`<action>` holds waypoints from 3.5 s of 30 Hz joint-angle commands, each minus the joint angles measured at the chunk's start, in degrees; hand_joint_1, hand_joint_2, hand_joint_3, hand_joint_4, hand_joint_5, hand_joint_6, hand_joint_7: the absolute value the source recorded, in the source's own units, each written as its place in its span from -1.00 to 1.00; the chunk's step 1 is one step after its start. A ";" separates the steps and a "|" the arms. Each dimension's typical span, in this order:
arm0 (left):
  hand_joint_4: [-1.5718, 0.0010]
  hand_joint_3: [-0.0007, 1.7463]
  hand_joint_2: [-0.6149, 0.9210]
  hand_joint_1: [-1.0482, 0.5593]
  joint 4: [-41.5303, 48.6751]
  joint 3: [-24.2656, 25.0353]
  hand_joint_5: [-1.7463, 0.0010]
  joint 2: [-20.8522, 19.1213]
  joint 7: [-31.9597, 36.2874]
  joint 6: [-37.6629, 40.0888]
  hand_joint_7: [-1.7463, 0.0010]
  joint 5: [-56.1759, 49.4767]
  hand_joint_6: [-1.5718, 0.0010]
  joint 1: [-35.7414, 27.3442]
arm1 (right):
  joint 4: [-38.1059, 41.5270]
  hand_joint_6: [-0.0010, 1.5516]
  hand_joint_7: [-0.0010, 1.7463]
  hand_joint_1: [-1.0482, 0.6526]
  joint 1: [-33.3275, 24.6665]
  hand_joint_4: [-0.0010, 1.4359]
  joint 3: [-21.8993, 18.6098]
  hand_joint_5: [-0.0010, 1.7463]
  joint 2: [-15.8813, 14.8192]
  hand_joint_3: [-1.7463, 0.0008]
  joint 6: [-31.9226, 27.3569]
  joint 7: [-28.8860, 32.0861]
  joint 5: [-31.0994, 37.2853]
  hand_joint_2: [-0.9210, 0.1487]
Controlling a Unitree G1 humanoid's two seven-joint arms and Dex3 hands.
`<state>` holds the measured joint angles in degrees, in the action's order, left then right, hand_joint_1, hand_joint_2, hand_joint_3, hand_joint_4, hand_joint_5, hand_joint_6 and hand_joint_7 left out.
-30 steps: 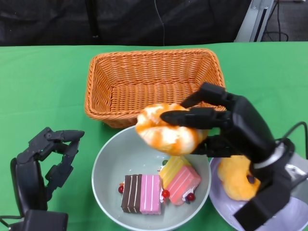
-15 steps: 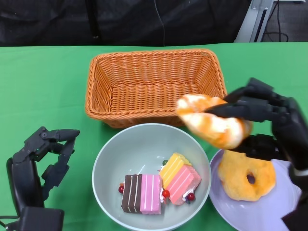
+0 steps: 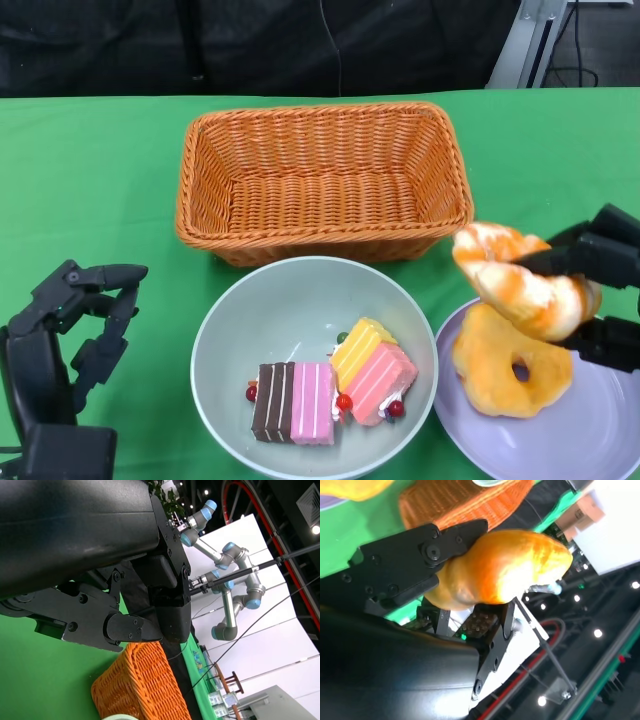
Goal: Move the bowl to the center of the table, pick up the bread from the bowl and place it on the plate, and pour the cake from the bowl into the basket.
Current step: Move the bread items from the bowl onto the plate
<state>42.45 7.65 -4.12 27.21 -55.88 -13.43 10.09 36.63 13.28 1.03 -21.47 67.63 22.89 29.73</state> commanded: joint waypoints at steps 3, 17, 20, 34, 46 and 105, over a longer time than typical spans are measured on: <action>-0.03 -0.70 1.00 0.04 0.09 0.53 -0.50 -1.42 -0.77 0.21 0.08 0.51 -0.16 0.00 | 3.14 0.20 -0.02 0.03 0.41 0.24 -1.52 0.38 -3.75 0.80 -0.86 10.69 11.64 -0.89; -0.04 -0.71 1.00 0.03 0.59 0.95 -0.50 -1.65 -2.35 -0.75 0.11 1.32 -0.18 -0.05 | 12.82 0.37 -0.37 0.05 6.25 0.42 14.58 0.06 -9.78 0.85 -9.75 37.45 30.77 -0.83; -0.06 -0.70 1.00 0.02 0.63 0.99 -0.51 -1.80 -2.07 -0.92 0.12 0.55 -0.18 -0.06 | 15.19 0.37 -0.40 0.06 7.62 0.41 17.50 0.04 -9.99 0.86 -10.73 39.16 30.99 -0.84; -0.05 -0.70 1.00 0.06 -0.16 1.13 -0.49 -1.50 -2.12 -0.06 0.13 0.13 -0.19 -0.48 | 18.15 0.38 -0.56 0.00 10.30 0.32 24.85 0.03 -9.96 0.93 -17.14 32.35 27.86 -0.96; -0.06 -0.71 1.00 0.05 0.41 1.16 -0.49 -1.82 -2.48 -0.97 0.13 0.35 -0.19 -0.33 | 11.65 0.59 -0.96 -0.01 7.65 0.58 25.71 -0.60 -11.97 0.99 -22.12 15.84 21.03 -0.98; -0.07 -0.73 1.00 0.04 2.13 0.48 -0.48 -3.01 -4.88 -1.35 0.12 1.22 -0.17 0.12 | 12.05 0.03 -0.94 -0.31 7.57 0.05 14.77 -0.71 0.80 0.91 2.16 -5.84 -22.34 -1.00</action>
<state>44.11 8.22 -5.88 23.30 -56.23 -13.21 10.12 50.95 21.06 16.83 -21.26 71.17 20.91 13.39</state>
